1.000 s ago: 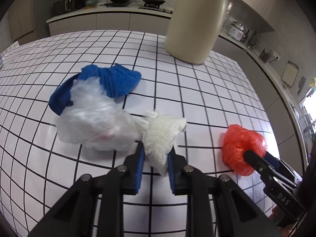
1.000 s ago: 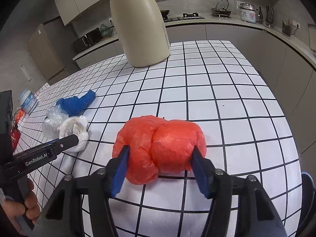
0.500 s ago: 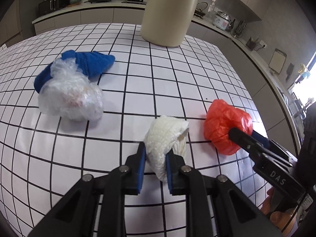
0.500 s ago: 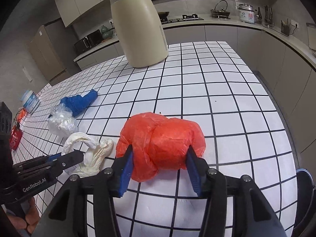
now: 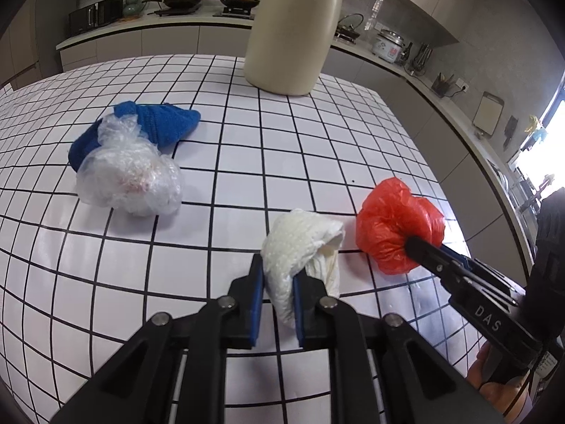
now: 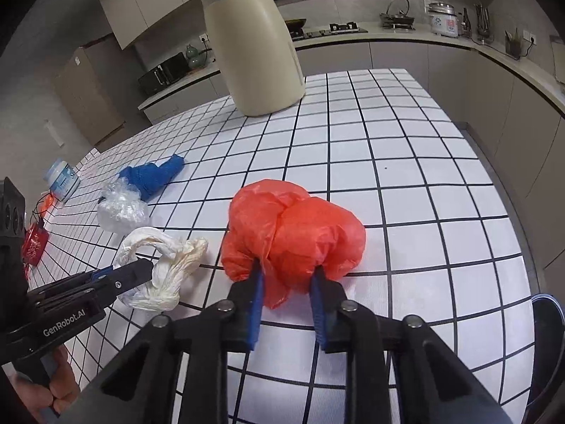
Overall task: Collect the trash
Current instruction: 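Lift and carry the red bag and white cloth over the black bucket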
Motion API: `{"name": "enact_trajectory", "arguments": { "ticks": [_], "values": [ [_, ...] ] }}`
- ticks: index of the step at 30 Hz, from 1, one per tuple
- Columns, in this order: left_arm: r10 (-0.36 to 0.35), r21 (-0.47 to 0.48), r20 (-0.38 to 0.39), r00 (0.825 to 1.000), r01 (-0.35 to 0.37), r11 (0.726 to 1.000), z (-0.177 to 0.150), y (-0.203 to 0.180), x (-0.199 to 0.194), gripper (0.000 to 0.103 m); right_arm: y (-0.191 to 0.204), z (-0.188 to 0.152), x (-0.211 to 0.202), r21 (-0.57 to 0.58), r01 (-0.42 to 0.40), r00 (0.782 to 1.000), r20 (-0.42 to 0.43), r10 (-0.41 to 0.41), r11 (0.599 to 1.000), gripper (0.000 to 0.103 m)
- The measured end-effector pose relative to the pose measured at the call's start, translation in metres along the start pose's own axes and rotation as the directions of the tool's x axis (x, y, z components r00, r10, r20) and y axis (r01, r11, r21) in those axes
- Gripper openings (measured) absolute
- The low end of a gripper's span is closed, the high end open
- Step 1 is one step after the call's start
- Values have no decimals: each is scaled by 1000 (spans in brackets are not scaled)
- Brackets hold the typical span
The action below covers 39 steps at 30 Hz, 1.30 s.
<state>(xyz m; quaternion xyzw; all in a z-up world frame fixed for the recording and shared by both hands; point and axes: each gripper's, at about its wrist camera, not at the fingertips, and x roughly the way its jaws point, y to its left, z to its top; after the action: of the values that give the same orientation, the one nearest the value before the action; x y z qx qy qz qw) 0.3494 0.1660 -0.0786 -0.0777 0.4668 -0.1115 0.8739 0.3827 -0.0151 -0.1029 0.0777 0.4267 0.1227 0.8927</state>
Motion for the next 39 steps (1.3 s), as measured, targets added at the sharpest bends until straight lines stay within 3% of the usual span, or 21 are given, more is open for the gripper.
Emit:
{"name": "enact_trajectory", "arguments": {
  "ticks": [13,25,32,39],
  "values": [
    [-54,51,33,998,52,997,-5,-13,-18,16,1,-16,-46,35,69,994,82,-71,997,19],
    [-109,118,40,993,104,988,-14,-57,-26,16,-19,-41,-93,87,126,983,125,-137,988,18],
    [-109,127,58,992,101,987,-21,-104,-25,16,-55,-48,-118,97,122,980,144,-135,988,18],
    [-132,148,34,991,126,981,-35,-175,-14,16,-128,-64,-160,138,141,975,152,-161,980,18]
  ]
}}
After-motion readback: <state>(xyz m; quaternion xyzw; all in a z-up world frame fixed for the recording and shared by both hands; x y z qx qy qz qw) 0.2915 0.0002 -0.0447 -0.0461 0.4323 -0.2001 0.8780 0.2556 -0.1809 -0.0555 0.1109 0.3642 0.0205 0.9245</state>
